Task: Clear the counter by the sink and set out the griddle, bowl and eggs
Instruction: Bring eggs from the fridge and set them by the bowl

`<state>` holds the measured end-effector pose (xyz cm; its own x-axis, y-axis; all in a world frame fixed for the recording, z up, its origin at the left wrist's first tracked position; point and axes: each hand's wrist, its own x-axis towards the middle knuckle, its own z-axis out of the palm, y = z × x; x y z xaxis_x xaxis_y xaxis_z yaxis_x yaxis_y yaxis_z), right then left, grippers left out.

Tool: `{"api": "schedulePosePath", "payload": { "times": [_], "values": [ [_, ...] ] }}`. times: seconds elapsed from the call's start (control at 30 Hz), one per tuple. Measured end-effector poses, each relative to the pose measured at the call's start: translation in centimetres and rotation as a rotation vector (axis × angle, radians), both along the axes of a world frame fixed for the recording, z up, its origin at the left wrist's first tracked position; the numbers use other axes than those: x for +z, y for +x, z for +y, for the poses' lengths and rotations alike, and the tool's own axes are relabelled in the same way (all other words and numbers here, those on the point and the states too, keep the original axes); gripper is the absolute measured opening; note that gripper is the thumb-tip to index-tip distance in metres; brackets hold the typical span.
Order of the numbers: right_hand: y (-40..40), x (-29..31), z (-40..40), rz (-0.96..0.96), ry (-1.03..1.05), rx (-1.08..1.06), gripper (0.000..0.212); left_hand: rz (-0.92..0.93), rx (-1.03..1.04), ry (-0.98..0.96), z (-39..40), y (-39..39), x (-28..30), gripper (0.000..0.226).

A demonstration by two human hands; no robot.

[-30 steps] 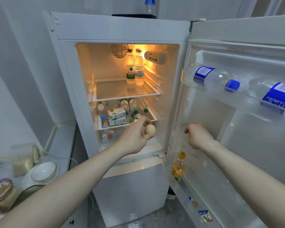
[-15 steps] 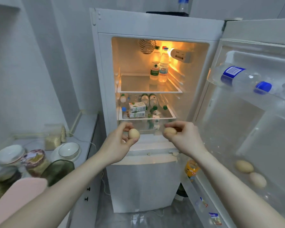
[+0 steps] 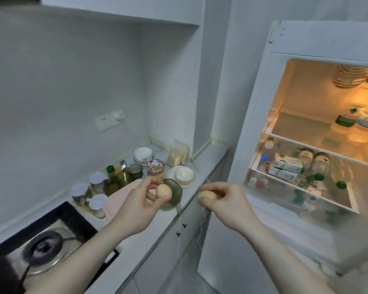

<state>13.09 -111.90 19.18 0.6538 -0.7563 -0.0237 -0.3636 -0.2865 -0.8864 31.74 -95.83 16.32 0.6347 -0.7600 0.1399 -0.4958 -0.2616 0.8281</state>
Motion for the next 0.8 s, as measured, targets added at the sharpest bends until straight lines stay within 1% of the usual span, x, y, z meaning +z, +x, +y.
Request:
{"api": "schedulePosePath", "payload": {
  "times": [0.13,0.23,0.37,0.5,0.6,0.8],
  "values": [
    [3.5,-1.0,2.5,0.028,-0.007,0.207,0.023,0.017,0.179,0.033,6.3,0.2,-1.8,0.032],
    [5.9,-1.8,6.1,0.032,0.017,0.354,0.026,0.031,0.309,0.047,12.0,-0.5,-2.4,0.032],
    [9.0,-1.9,12.4,0.028,0.040,0.540,0.024,0.032,0.492,0.058,20.4,-1.9,-2.4,0.032],
    [11.3,-1.6,21.1,0.044,0.063,0.754,0.023,0.050,0.680,0.056,30.2,-4.0,-2.6,0.034],
    [12.4,-1.7,28.0,0.048,0.070,0.874,0.026,0.070,0.801,0.055,37.2,-6.3,-2.6,0.033],
    [12.7,-2.1,43.7,0.070,0.075,1.100,0.025,0.072,1.041,0.065,52.1,-11.4,-3.3,0.031]
  ]
}}
